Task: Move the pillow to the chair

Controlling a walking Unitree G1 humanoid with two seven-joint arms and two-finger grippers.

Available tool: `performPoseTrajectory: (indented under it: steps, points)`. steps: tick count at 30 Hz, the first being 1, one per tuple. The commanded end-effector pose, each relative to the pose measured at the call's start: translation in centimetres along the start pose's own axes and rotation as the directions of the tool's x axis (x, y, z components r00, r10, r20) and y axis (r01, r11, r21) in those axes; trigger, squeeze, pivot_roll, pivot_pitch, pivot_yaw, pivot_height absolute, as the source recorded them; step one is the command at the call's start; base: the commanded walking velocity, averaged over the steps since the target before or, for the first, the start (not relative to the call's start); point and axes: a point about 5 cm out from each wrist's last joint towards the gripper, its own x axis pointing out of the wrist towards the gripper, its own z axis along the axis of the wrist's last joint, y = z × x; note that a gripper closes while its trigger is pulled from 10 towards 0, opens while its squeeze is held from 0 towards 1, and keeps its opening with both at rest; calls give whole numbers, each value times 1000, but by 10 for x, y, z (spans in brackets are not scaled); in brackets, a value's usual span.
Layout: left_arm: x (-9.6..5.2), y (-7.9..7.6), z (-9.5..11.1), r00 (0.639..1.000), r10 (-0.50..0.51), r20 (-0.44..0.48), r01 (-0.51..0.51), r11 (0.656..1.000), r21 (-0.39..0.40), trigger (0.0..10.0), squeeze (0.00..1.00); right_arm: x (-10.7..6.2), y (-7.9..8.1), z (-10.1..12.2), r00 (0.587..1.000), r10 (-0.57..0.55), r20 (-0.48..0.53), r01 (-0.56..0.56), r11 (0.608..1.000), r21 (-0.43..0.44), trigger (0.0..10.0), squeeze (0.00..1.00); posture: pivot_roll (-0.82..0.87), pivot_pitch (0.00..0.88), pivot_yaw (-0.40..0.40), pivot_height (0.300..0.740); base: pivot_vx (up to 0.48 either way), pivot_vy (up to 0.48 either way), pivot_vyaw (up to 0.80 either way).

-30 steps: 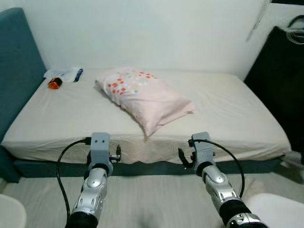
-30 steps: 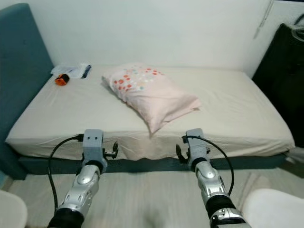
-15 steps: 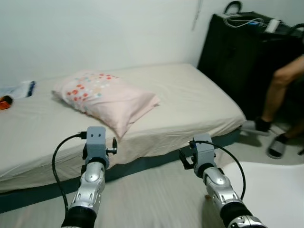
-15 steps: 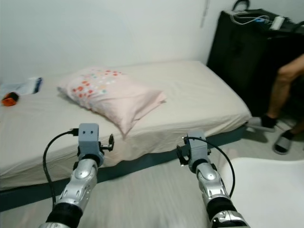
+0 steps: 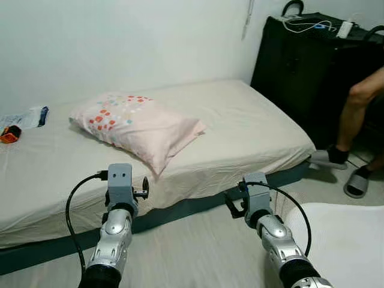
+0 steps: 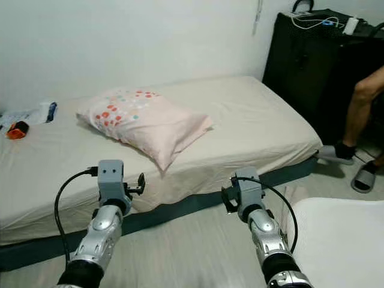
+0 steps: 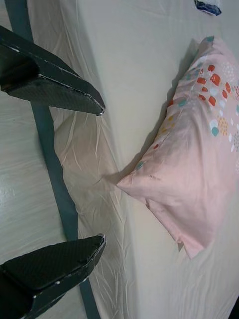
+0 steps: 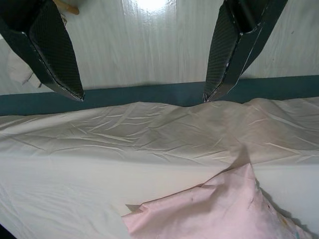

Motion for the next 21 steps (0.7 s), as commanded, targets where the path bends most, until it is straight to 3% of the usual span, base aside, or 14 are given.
performPoseTrajectory:
  steps: [1, 21]
  points:
    - [-1, -2, 4, 1000, -3, 29, 3, 1000, -8, 10000, 0, 1, 3, 0, 1000, 2, 0, -2, 1000, 8, 10000, 0, -109, 17, -14, 740, 259, 0, 0]
    - [-2, -2, 7, 998, -11, 65, 13, 1000, -25, 10000, 0, 3, 6, 3, 999, 35, 3, -35, 999, 1, 10000, 0, -99, 6, -37, 740, 304, 0, 0]
